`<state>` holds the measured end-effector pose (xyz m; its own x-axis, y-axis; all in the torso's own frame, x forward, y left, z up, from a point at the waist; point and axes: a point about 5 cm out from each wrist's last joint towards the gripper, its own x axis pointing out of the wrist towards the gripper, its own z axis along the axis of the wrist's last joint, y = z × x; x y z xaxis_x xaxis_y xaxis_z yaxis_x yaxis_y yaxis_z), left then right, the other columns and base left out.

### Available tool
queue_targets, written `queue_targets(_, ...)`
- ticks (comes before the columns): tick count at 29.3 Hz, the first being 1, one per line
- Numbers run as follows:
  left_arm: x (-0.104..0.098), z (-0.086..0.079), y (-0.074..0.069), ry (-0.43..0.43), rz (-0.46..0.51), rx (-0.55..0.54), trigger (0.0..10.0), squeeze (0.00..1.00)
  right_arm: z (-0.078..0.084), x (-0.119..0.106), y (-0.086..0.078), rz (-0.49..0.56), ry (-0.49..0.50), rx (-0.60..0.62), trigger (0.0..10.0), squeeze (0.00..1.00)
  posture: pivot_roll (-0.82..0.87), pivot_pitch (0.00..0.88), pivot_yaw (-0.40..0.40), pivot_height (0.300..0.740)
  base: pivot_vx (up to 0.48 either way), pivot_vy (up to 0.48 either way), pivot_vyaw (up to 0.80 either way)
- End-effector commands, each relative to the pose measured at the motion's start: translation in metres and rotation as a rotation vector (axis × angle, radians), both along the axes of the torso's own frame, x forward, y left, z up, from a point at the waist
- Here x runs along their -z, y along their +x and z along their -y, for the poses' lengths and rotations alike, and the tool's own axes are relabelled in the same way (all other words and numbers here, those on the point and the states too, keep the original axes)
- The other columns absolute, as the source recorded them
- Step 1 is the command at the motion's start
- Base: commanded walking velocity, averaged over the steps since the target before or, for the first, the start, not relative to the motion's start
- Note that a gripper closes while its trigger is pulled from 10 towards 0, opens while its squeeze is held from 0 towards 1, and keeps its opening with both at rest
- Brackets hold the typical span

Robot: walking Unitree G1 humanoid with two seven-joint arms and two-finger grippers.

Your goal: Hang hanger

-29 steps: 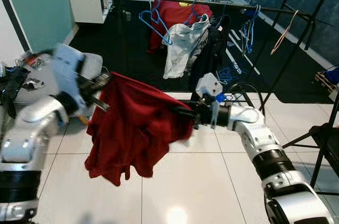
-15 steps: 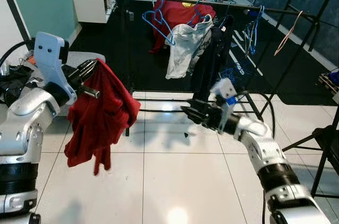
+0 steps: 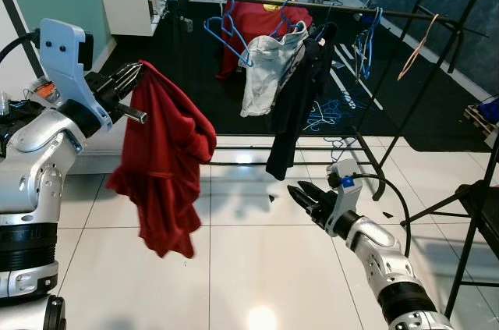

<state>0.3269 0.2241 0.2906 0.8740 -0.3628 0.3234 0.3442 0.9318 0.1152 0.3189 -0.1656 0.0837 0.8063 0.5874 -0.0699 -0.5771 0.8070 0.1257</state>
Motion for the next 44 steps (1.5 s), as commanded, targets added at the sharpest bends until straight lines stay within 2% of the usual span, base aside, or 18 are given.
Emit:
queue_targets(1, -0.006, 0.006, 0.001, -0.031, 0.02, 0.027, 0.0, 0.0, -0.015, -0.006, -0.003, 0.052, 0.03, -0.09, 10.0, 0.0, -0.06, 0.004, -0.056, 0.74, 0.0, 0.0, 0.0)
queue_targets(2, -0.006, 0.013, 0.002, -0.036, 0.017, 0.052, 0.0, 0.0, -0.037, -0.014, -0.006, 0.116, 0.047, -0.214, 10.0, 0.76, -0.05, 0.002, -0.056, 0.74, 0.0, 0.0, 0.0)
queue_targets(3, -0.006, 0.013, 0.002, -0.036, 0.017, 0.052, 0.0, 0.0, -0.037, -0.014, -0.006, 0.116, 0.047, -0.214, 10.0, 0.76, -0.05, 0.002, -0.056, 0.74, 0.0, 0.0, 0.0)
queue_targets(4, -0.006, 0.02, 0.002, -0.039, 0.014, 0.076, 0.0, 0.0, -0.056, -0.023, -0.009, 0.18, 0.04, -0.327, 10.0, 1.0, -0.05, 0.004, -0.057, 0.74, 0.0, 0.0, 0.0)
queue_targets(6, -0.006, 0.02, 0.002, -0.039, 0.014, 0.076, 0.0, 0.0, -0.056, -0.023, -0.009, 0.18, 0.04, -0.327, 10.0, 1.0, -0.05, 0.004, -0.057, 0.74, 0.0, 0.0, 0.0)
queue_targets(7, -0.007, 0.026, 0.001, -0.043, 0.013, 0.101, 0.0, 0.0, -0.069, -0.028, -0.009, 0.221, 0.019, -0.399, 10.0, 1.0, -0.05, 0.006, -0.057, 0.74, 0.0, 0.0, 0.0)
queue_targets(9, -0.007, 0.026, 0.001, -0.043, 0.013, 0.101, 0.0, 0.0, -0.069, -0.028, -0.009, 0.221, 0.019, -0.399, 10.0, 1.0, -0.05, 0.006, -0.057, 0.74, 0.0, 0.0, 0.0)
queue_targets(10, -0.007, 0.031, 0.0, -0.042, 0.011, 0.125, 0.0, 0.0, -0.076, -0.032, -0.005, 0.254, -0.023, -0.422, 10.0, 1.0, -0.05, 0.009, -0.057, 0.74, 0.0, 0.0, 0.0)
queue_targets(11, -0.007, 0.031, 0.0, -0.042, 0.011, 0.125, 0.0, 0.0, -0.076, -0.032, -0.005, 0.254, -0.023, -0.422, 10.0, 1.0, -0.05, 0.009, -0.057, 0.74, 0.0, 0.0, 0.0)
queue_targets(12, -0.007, 0.036, -0.001, -0.041, 0.012, 0.159, 0.0, 0.0, -0.08, -0.036, 0.004, 0.287, -0.099, -0.399, 10.0, 1.0, -0.05, 0.015, -0.059, 0.74, 0.0, 0.0, 0.0)
queue_targets(14, -0.007, 0.036, -0.001, -0.041, 0.012, 0.159, 0.0, 0.0, -0.08, -0.036, 0.004, 0.287, -0.099, -0.399, 10.0, 1.0, -0.05, 0.015, -0.059, 0.74, 0.0, 0.0, 0.0)
queue_targets(15, -0.008, 0.039, -0.003, -0.043, 0.012, 0.188, 0.0, 0.0, -0.079, -0.042, 0.013, 0.316, -0.155, -0.35, 10.0, 0.11, -0.05, 0.017, -0.06, 0.74, 0.0, 0.0, 0.0)
queue_targets(17, -0.008, 0.039, -0.003, -0.043, 0.012, 0.188, 0.0, 0.0, -0.079, -0.042, 0.013, 0.316, -0.155, -0.35, 10.0, 0.11, -0.05, 0.017, -0.06, 0.74, 0.0, 0.0, 0.0)
queue_targets(18, -0.008, 0.041, -0.004, -0.041, 0.012, 0.208, 0.0, 0.0, -0.078, -0.048, 0.022, 0.335, -0.187, -0.309, 10.0, 0.0, -0.05, 0.019, -0.062, 0.74, 0.0, 0.0, 0.0)
queue_targets(19, -0.008, 0.042, -0.004, -0.045, 0.011, 0.221, 0.0, 0.0, -0.076, -0.053, 0.029, 0.347, -0.216, -0.277, 10.0, 0.0, -0.05, 0.024, -0.064, 0.74, 0.0, 0.0, 0.0)
queue_targets(21, -0.008, 0.042, -0.004, -0.045, 0.011, 0.221, 0.0, 0.0, -0.076, -0.053, 0.029, 0.347, -0.216, -0.277, 10.0, 0.0, -0.05, 0.024, -0.064, 0.74, 0.0, 0.0, 0.0)
queue_targets(23, -0.009, 0.043, -0.006, -0.057, 0.008, 0.245, 0.0, 0.0, -0.075, -0.061, 0.036, 0.359, -0.227, -0.258, 10.0, 0.0, -0.05, 0.028, -0.066, 0.74, 0.0, 0.0, 0.0)
queue_targets(44, -0.014, 0.048, -0.01, -0.09, 0.005, 0.286, 0.0, 0.0, -0.09, -0.068, 0.036, 0.406, -0.149, -0.337, 10.0, 0.0, -0.04, 0.055, -0.081, 0.74, 0.0, 0.0, 0.0)
